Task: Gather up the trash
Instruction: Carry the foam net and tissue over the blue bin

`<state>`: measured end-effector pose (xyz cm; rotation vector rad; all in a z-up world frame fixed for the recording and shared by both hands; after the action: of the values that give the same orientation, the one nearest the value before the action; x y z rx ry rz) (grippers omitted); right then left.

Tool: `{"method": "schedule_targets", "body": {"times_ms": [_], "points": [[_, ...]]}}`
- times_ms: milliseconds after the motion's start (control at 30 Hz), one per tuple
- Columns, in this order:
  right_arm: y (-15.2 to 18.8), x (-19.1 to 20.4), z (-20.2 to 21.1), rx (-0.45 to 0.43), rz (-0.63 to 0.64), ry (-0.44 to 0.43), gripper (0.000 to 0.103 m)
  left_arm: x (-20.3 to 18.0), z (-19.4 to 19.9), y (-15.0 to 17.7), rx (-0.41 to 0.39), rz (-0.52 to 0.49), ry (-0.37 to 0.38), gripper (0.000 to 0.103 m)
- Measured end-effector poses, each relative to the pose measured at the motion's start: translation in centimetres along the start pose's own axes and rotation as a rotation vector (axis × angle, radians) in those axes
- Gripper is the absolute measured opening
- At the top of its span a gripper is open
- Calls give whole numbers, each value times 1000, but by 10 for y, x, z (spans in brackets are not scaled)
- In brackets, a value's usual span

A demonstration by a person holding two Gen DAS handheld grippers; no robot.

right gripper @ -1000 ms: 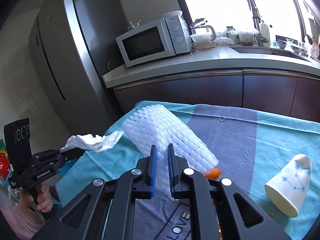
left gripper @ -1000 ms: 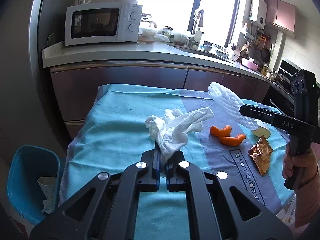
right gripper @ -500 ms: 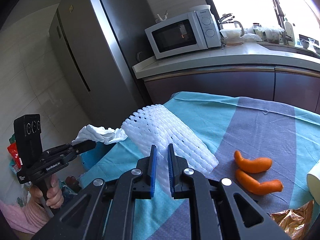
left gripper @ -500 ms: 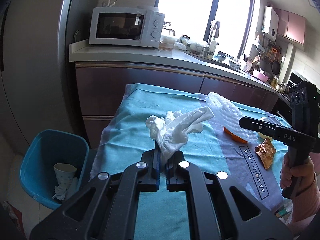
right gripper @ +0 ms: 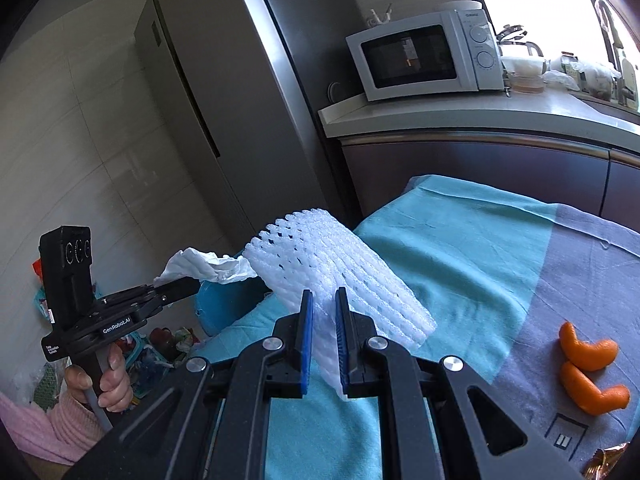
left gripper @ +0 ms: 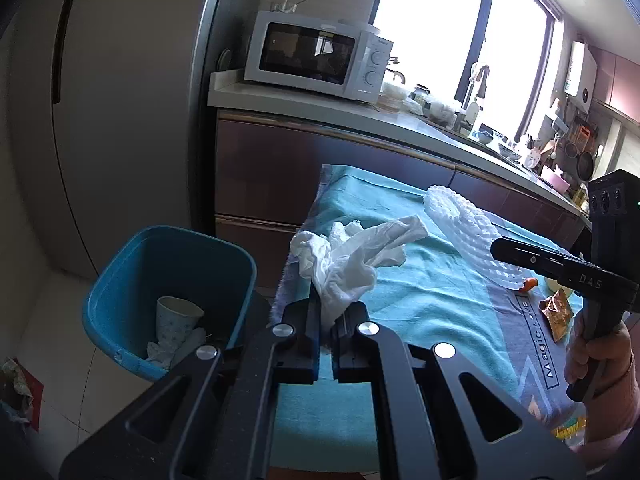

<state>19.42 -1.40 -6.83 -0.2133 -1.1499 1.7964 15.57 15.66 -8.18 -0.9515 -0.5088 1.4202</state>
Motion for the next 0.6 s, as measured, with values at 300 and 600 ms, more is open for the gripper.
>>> {"method": "schedule_targets", "body": {"times_ms": [300,600], "points": [[-9,39,-34,44,80,-63,10,51,15,0,-15,43,-81,4],[-18,74,-67,84,152,-115,10,91,21,1,-15,82,-155,4]]}}
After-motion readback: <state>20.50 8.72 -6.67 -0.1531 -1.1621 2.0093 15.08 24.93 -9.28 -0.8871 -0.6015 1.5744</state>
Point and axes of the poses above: each gripper's, at about its wrist camera, not at the fingertips, and z roughly against the way its jaws point, x to its left, y to its underside, the point moved 10 cm from there along -z, roughly the way its jaws point, and after that the axes turned 1 degree about z, right-handed, at the moved point
